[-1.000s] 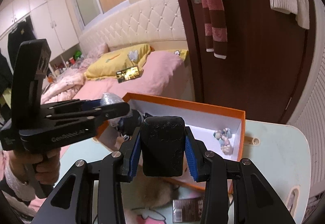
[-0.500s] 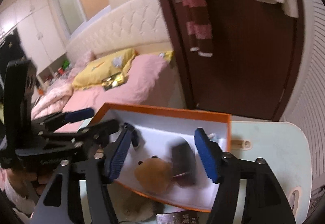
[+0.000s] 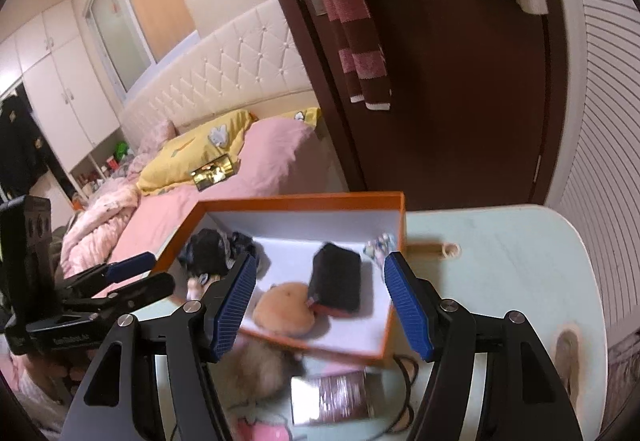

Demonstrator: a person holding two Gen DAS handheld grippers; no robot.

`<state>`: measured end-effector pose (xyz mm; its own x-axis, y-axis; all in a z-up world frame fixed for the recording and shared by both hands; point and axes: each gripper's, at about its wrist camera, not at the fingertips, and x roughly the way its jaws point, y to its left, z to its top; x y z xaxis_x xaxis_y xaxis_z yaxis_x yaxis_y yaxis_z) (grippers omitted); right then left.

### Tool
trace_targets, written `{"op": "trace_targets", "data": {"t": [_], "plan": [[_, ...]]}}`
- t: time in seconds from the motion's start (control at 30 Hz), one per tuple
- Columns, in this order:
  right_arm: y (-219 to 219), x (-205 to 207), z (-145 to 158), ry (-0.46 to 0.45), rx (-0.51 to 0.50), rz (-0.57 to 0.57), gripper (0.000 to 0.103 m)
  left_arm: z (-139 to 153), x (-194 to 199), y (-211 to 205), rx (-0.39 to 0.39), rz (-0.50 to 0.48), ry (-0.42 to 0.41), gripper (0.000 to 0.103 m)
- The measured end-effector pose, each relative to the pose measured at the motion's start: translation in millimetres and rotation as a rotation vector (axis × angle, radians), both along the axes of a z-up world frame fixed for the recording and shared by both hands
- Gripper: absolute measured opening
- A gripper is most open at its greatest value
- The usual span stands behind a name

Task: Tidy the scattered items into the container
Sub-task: 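Drop the wrapped item and black block into the box with both tools, then withdraw both tools toward the fluffy ring and card deck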

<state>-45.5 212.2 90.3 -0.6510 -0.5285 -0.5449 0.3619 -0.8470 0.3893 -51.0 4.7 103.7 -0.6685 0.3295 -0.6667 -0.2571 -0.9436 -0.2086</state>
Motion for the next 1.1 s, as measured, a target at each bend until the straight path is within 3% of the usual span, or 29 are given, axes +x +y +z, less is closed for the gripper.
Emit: {"op": "trace_targets", "data": {"t": [0.2,0.43,0.63,0.73,0.83,0.9,1.1], "plan": [[5.7,32.9,-12.8,-0.029,0.026,-0.002,0.066,-10.2,30.0,10.4,-0.031,-0.072,-0.048,0.080],[2.0,71.6,-32.8,-0.066,0.094,-0.004,0.075,-32.5,52.0,21.9,-0.119,-0.031,-0.101,0.080],[-10.3,89.6,-54.7,-0.093,0.240,-0.004,0.075,-63.1,55.1,11.9,-0.169,0.086,-0.189,0.080],[-13.0,89.8,-71.2,-0.148,0.294,-0.017,0.075,-68.6,61.4,9.7,-0.270,0.166,-0.138,0.089],[-14.6,89.9,-78.1,-0.141,0.364,-0.036,0.085,-69.1,63.3,3.3,-0.248,0.195,-0.134,0.093],[-11.0,87.6,-79.4,-0.145,0.358,-0.044,0.093,-69.2,63.4,2.9,-0.250,0.205,-0.138,0.100],[-7.0,87.0,-80.8,-0.131,0.353,-0.046,0.095,-67.9,61.2,4.0,-0.252,0.197,-0.147,0.103]]}}
